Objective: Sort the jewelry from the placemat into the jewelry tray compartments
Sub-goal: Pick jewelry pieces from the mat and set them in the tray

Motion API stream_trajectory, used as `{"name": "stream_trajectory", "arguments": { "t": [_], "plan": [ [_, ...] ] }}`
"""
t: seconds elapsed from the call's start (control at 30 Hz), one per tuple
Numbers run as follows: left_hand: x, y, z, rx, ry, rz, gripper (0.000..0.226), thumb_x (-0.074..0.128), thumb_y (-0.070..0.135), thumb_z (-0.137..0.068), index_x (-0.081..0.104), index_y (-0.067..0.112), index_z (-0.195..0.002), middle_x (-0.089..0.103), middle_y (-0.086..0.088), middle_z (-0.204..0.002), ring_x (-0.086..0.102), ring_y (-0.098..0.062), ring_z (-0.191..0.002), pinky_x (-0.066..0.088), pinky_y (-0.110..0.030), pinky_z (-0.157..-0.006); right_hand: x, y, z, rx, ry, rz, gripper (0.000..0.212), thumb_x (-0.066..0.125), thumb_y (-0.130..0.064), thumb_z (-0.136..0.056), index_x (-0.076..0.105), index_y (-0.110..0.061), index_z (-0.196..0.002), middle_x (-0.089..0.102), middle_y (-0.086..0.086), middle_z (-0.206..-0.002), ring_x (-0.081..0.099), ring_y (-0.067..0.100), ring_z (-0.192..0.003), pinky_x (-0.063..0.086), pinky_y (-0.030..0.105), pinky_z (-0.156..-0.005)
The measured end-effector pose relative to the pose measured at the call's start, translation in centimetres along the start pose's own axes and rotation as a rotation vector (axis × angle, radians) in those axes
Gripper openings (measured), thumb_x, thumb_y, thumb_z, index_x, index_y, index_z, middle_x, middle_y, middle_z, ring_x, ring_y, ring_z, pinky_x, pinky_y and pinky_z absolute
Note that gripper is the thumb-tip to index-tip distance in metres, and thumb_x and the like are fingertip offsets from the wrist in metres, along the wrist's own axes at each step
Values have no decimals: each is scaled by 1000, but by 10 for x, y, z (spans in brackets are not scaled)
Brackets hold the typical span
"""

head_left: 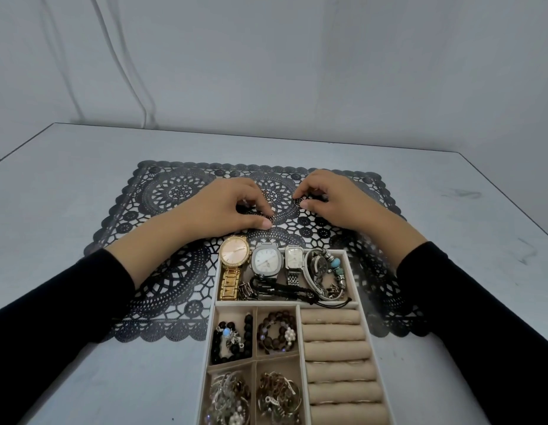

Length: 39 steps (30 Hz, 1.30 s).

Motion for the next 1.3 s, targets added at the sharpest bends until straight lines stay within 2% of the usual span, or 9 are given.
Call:
{"name": "stream_trajectory", "arguments": {
  "t": [0.1,0.37,0.53,0.67,0.8,0.9,1.03,1.13,1.3],
  "plan": [
    [1,2,1,-4,7,10,19,80,34,-79,74,28,-95,67,14,-99,60,1,-95,48,-23,-89,0,1,4,-3,58,-58,12,67,-18,-89,67,-21,-100,58,-12,-97,52,-5,-89,37,1,-76],
    [1,4,7,31,44,65,18,80,28,-79,73,24,-94,70,10,-79,65,-6,-79,50,-17,-75,2,-1,17,-13,213,-231,13,72,-13,-84,71,-20,-95,68,-7,-87,60,5,-80,48,13,-73],
    [-2,0,13,-74,140,193,15,81,29,-77,75,23,-90,73,7,-79,64,1,-73,48,-10,-69,-2,-3,25,105,277,-367,10,74,-18,-83,75,-21,-93,70,-10,-79,62,-1,-74,48,11,-71],
    [-7,-1,19,-156,211,304,16,80,29,-77,74,19,-87,74,4,-77,65,-3,-70,49,-12,-66,-7,-6,33,210,320,-569,12,73,-15,-84,75,-21,-93,74,3,-83,70,26,-83,59,33,-81],
    [-11,4,29,-212,270,408,17,79,23,-78,72,9,-86,75,4,-74,68,-3,-68,53,-12,-69,-9,-15,46,291,347,-796,14,70,-8,-85,75,-16,-95,74,12,-88,68,26,-82,57,43,-86],
    [-15,8,42,-233,312,484,20,79,20,-79,70,5,-89,76,-6,-81,70,-10,-71,55,-15,-67,-12,-24,58,296,354,-839,17,69,-6,-85,74,-10,-101,74,13,-90,67,25,-84,57,38,-85],
    [-22,15,64,-251,403,477,16,79,24,-79,71,12,-85,75,5,-74,64,-10,-68,56,-20,-65,-18,-36,76,281,400,-867,21,69,-4,-84,72,-6,-105,74,12,-94,69,26,-89,58,33,-83],
    [-28,18,80,-277,467,493,18,82,28,-75,72,15,-83,73,-10,-83,66,-19,-76,59,-29,-70,-24,-47,92,243,434,-842,22,70,-6,-83,73,-7,-105,75,7,-93,70,20,-85,58,24,-77],
    [-26,41,103,-201,488,505,16,82,23,-76,73,13,-84,73,-2,-78,65,-12,-73,55,-16,-70,-31,-64,124,181,499,-858,19,72,-6,-82,75,-11,-99,75,5,-89,69,16,-81,57,25,-79]
  ]
}}
Point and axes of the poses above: each hand's wrist, its own z-axis away from the middle knuckle, its own x-axis out of the palm, y = z × x, the point moved 3 cm from there along -z, towards the middle knuckle
